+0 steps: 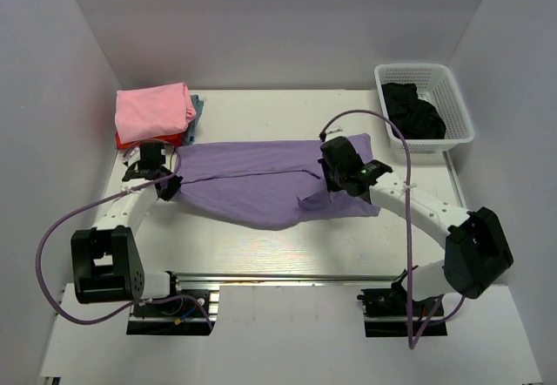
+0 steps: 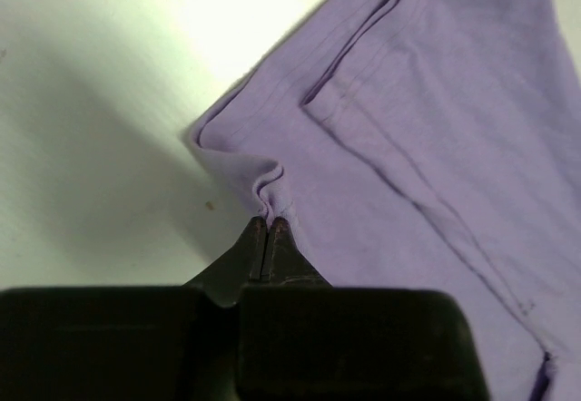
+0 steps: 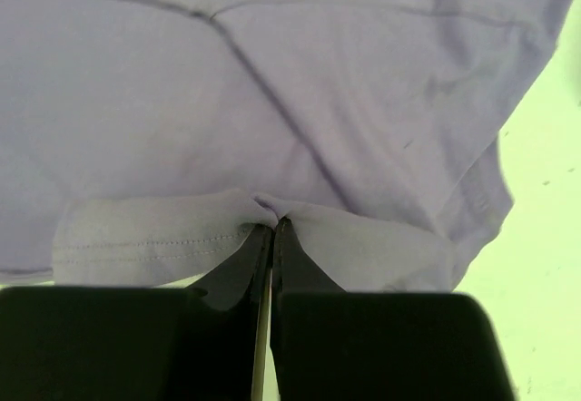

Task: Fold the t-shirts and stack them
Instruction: Fold the other side of the tshirt into a rectangle

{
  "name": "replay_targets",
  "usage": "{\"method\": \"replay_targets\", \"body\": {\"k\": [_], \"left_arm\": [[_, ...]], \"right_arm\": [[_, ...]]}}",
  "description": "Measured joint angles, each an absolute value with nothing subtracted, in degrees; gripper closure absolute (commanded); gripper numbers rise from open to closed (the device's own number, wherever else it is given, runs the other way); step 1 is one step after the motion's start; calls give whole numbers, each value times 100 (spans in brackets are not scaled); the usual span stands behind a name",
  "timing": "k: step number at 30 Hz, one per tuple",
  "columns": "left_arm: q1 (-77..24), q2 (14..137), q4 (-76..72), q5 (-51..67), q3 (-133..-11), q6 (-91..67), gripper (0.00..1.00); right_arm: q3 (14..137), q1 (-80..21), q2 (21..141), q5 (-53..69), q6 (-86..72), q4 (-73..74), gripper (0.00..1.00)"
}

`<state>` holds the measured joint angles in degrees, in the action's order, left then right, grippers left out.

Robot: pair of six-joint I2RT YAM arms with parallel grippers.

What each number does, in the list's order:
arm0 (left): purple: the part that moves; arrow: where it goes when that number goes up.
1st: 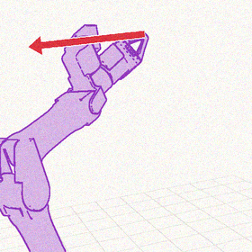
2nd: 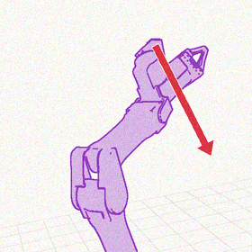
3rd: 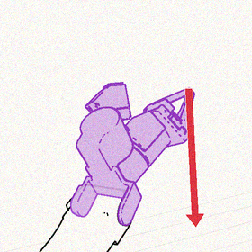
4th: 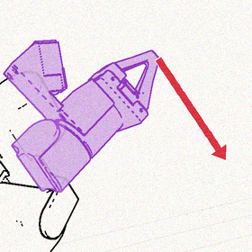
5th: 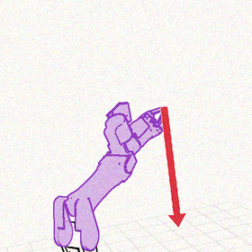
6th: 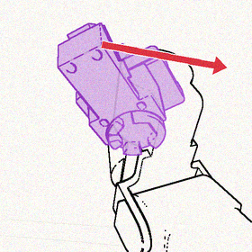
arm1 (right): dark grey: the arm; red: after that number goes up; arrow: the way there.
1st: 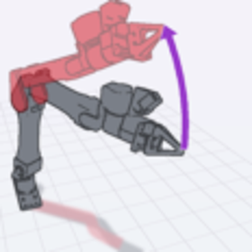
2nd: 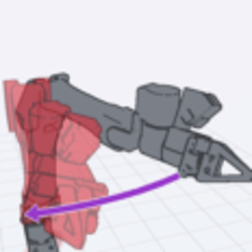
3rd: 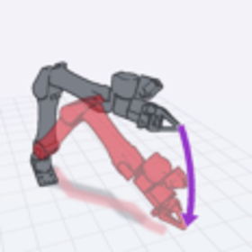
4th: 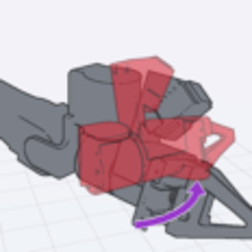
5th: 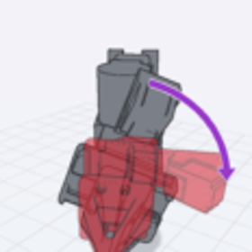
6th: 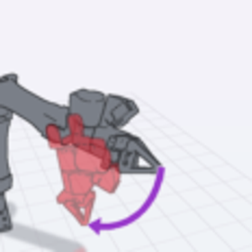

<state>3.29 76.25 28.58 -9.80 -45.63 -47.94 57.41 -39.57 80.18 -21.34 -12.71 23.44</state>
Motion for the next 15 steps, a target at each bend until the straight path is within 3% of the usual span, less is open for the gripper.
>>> {"method": "replay_targets", "body": {"k": [7, 15], "left_arm": [[329, 8195, 2821, -1039, -5183, -4851, 100], [327, 8989, 2818, -1190, -5798, -4834, 100]], "right_arm": [[6156, -3356, 8554, -1966, -823, 2099, 100], [7452, -2838, 9758, -1603, -443, 1957, 100]]}}
